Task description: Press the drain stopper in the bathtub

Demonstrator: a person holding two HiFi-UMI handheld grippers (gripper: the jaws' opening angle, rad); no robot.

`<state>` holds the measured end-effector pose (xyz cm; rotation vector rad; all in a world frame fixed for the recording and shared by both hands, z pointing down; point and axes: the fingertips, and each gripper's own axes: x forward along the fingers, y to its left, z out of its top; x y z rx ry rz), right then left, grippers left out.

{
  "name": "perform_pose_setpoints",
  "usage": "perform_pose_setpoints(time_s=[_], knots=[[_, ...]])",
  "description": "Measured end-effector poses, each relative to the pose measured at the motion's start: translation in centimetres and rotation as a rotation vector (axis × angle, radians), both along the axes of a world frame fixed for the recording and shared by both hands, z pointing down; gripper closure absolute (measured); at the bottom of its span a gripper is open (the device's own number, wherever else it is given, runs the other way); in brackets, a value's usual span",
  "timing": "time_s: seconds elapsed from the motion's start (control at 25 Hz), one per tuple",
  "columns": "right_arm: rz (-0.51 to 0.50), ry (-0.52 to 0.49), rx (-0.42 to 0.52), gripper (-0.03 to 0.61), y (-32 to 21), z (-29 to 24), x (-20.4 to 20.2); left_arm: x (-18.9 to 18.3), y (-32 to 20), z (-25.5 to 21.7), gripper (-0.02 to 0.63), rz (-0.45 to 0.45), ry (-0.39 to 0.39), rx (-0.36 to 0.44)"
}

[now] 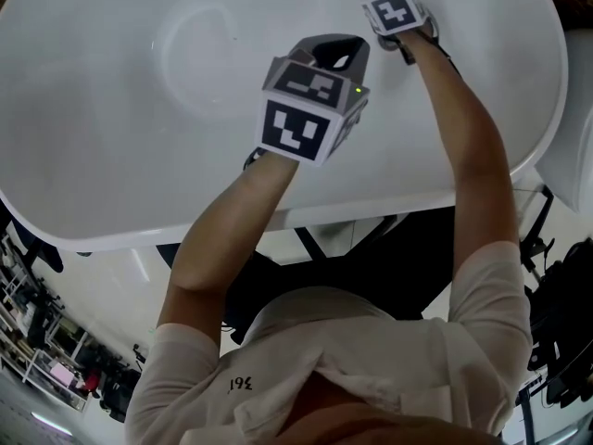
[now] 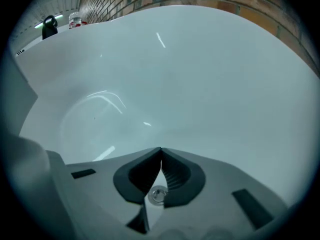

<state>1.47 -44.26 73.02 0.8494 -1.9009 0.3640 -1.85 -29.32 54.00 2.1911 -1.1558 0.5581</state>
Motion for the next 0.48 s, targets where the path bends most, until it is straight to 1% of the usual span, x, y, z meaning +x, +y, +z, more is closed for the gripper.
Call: perform_pose_setpoints(time_s=[0.08, 0.2, 0.28, 0.48], knots=[[-0.005, 0.023, -0.034, 0.565, 0.0, 1.5, 0.5, 0.5, -0.1, 0.4, 0.604, 0.015, 0.001, -0.018], [-0.016, 0.035, -0.039, 0.565, -0.7, 3.1, 0.6, 0.4, -0.4, 0.9, 0.604, 0.014, 0.017, -0.033], [-0.005, 0.036, -0.052, 0.563, -1.0, 4.1, 0.8, 0.2, -0.6, 1.4, 0.604, 0.013, 0.021, -0.045], [0.035, 0.048, -0.153, 0.565, 0.1, 6.4, 2.2, 0.5, -0.9, 2.5, 0.604, 0.040, 0.024, -0.083]])
